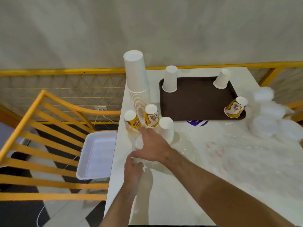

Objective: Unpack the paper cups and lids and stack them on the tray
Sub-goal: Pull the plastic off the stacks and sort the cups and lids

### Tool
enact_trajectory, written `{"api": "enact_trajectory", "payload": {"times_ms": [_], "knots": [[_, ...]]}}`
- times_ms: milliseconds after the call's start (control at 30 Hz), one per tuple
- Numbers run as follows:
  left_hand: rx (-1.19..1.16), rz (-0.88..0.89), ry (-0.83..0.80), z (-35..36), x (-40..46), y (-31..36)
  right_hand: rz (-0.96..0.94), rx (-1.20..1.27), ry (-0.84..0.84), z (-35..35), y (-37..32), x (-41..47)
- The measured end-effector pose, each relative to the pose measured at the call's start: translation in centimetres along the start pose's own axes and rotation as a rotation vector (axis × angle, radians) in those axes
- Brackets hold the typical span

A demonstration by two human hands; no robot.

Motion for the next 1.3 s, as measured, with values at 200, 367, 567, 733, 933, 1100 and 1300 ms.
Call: {"api": "enact_trajectory", "payload": {"times_ms": [200,367,567,733,933,1100,1300], "knots": [[-0.174,-0.062,-0.009,-0.8,-0.2,1.0,0.077,0.103,0.036,0.1,0.9,0.4],[-0.536,-0.116,-0.045,-1.6,0.3,2.0,0.194,0.386,0.071,-2.9,2.2,-0.1],[-0.695,-0.116,-0.328,-1.8,0.0,5.2,0.160,0.842,-0.141,-5.9,3.3,-0.6],[-0.586,-0.008,-0.333,-1.8,0.4,7.1,0.151,0.945,-0.188,-7.0,4.3,-0.7],[-0.629,-0.045,-0.220,-2.7,1.0,7.4,0.159,1.076,-0.125,-8.3,5.7,-0.4],[-0.379,0.024,-0.293,-3.1,1.1,7.4,0.167,1.161,-0.107,-9.1,6.6,0.0],[-0.338,0.091,-0.356,-2.5,1.2,9.2,0.148,1.146,-0.126,-9.5,6.4,0.0]]}}
Point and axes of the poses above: each hand's wrist, its own x-axis towards the middle knuckle, its own z-axis out of the palm, y = z × x, the point moved 3 cm from there along x, towards the middle knuckle, and after that the axes turned 15 degrees about z, right-handed, at the moved point
